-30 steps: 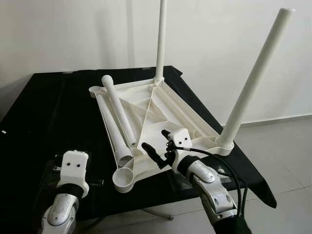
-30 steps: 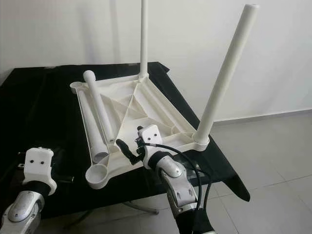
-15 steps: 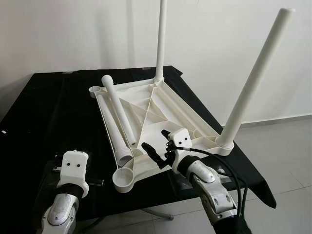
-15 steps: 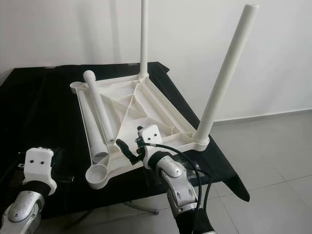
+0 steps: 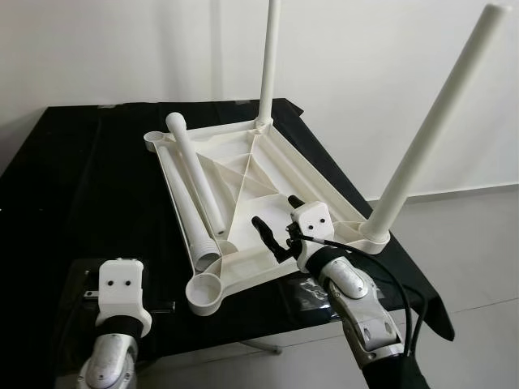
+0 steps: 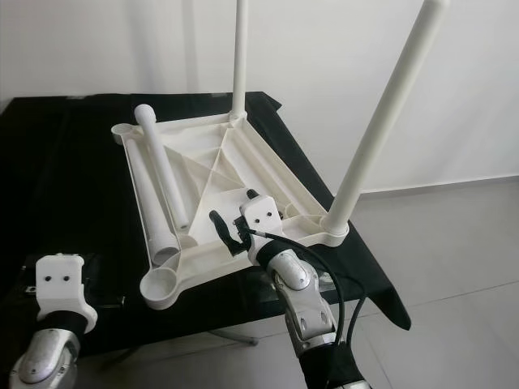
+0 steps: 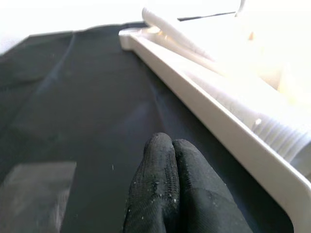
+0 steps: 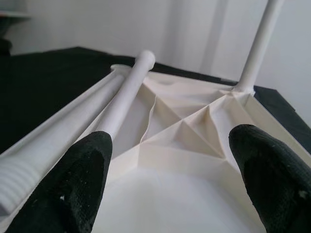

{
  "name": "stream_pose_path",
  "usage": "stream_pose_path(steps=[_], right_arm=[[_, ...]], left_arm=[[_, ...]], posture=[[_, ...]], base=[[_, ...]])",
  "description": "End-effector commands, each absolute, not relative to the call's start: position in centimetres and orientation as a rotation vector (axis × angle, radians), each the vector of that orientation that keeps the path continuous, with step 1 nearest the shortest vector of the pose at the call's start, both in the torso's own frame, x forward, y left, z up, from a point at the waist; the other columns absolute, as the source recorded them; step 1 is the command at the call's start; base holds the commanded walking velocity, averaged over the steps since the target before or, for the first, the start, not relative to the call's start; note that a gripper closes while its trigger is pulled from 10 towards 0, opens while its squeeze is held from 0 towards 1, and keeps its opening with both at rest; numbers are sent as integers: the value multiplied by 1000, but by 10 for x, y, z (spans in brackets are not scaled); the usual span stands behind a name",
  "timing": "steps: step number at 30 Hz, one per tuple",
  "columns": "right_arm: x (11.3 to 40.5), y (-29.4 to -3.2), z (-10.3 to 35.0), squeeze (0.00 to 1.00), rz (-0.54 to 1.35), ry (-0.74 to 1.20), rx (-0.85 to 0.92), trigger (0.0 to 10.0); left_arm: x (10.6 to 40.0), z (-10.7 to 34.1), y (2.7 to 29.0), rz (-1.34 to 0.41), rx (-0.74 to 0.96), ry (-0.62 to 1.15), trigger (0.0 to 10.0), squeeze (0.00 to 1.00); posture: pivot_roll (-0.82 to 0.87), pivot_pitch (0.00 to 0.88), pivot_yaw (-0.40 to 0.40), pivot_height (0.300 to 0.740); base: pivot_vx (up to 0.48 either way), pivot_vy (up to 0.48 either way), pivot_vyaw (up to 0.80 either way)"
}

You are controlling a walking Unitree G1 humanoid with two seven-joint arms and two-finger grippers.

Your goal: Building children table

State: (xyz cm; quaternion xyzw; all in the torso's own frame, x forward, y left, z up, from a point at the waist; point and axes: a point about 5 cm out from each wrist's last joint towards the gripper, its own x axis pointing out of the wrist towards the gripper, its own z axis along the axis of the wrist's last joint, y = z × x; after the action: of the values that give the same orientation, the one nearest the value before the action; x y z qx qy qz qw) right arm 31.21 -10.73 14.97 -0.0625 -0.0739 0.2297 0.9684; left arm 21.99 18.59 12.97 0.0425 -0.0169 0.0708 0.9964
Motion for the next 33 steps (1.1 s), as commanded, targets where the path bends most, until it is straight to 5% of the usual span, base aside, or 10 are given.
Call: stream_pose_path(steps=[1,12,20,26,33], right_arm=[[315,-106,165,0,469,-218,-81,10000],[342,-89,219,0,506,-357,-150,10000],[361,-71,216,0,492,-246,-196,10000],[341,-40,214,0,773,-260,-119,10000],[329,-56,181,0,791,-182,-151,10000]], left_arm=[[223,137,187,132,94,-70,10000,0],[246,155,176,113,124,-157,10000,0],[250,157,174,95,141,-161,10000,0],[250,152,179,145,85,-110,10000,0],[248,141,181,160,106,-58,10000,0]], posture=[[-207,29,-87,740],[-221,12,-71,740],[-216,12,-82,740],[-197,20,-104,740],[-205,10,-97,740]], base=[[0,0,0],[0,0,0],[0,0,0],[0,55,0],[0,452,0]])
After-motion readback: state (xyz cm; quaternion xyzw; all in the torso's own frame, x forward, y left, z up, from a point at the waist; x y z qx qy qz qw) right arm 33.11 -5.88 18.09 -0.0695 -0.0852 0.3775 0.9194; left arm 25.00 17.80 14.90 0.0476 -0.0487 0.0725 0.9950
